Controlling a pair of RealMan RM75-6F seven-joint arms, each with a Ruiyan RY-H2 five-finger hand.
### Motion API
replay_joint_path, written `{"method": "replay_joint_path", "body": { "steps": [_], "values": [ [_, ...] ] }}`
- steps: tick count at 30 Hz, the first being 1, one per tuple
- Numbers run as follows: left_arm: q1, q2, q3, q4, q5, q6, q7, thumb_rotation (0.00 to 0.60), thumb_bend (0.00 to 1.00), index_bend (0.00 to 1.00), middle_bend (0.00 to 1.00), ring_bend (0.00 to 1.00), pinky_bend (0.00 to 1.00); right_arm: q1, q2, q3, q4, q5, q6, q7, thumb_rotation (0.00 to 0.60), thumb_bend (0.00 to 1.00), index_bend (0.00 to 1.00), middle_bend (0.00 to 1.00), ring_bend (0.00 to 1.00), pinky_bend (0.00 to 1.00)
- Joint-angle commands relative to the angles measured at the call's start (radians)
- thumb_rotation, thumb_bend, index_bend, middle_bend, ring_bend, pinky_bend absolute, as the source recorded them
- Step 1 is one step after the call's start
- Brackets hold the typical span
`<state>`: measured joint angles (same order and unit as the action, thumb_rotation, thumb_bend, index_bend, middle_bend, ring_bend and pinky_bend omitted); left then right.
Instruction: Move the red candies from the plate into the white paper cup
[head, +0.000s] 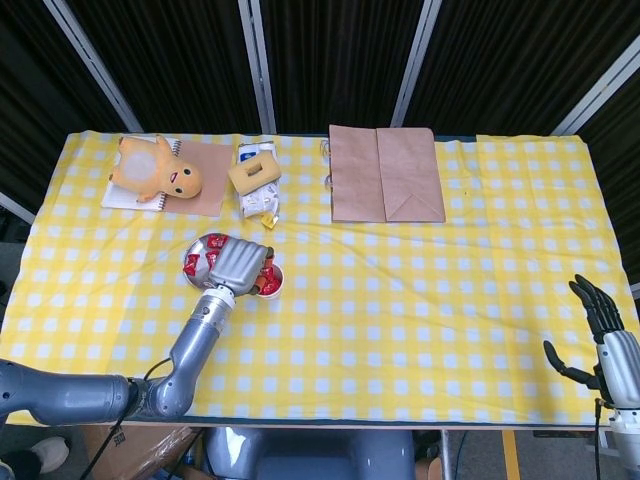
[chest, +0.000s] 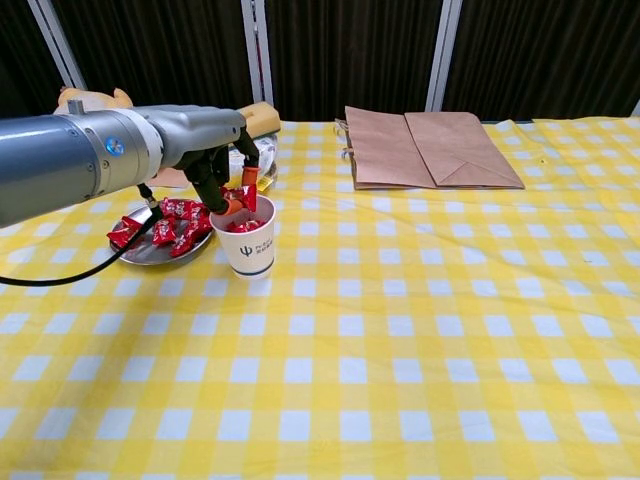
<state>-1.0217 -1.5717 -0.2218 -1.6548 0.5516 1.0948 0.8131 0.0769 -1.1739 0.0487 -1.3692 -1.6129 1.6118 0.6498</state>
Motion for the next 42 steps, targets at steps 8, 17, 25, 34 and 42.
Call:
{"method": "replay_joint_path", "body": {
  "steps": [8,17,25,34,42],
  "values": [
    [-0.002,0.013,0.003,-0.02,0.007,0.005,-0.013,0.6,0.31,0.48,0.95,1.0,1.0,-0.001,-0.002,-0.001,-0.001,-0.002,0.003,-0.006,0.6,0.42,0.0,0.0,0.0,0.0],
    [0.031,0.069,-0.022,-0.032,0.065,0.037,-0.092,0.6,0.31,0.41,0.95,1.0,1.0,0.0,-0.003,-0.001,0.001,0.0,-0.001,-0.005,0.6,0.42,0.0,0.0,0.0,0.0],
    [0.06,0.12,-0.01,-0.029,0.079,0.031,-0.122,0.6,0.31,0.41,0.95,1.0,1.0,0.001,-0.004,-0.001,0.002,0.002,-0.004,-0.012,0.6,0.42,0.0,0.0,0.0,0.0],
    [0.091,0.149,0.054,0.021,0.025,-0.001,-0.092,0.6,0.26,0.41,0.95,1.0,1.0,0.001,-0.007,-0.002,0.004,0.0,-0.004,-0.019,0.6,0.42,0.0,0.0,0.0,0.0],
    [0.087,0.106,0.084,0.111,-0.055,-0.027,-0.043,0.6,0.25,0.4,0.95,1.0,1.0,0.001,-0.006,-0.002,0.003,0.002,-0.006,-0.018,0.6,0.42,0.0,0.0,0.0,0.0]
  ]
}}
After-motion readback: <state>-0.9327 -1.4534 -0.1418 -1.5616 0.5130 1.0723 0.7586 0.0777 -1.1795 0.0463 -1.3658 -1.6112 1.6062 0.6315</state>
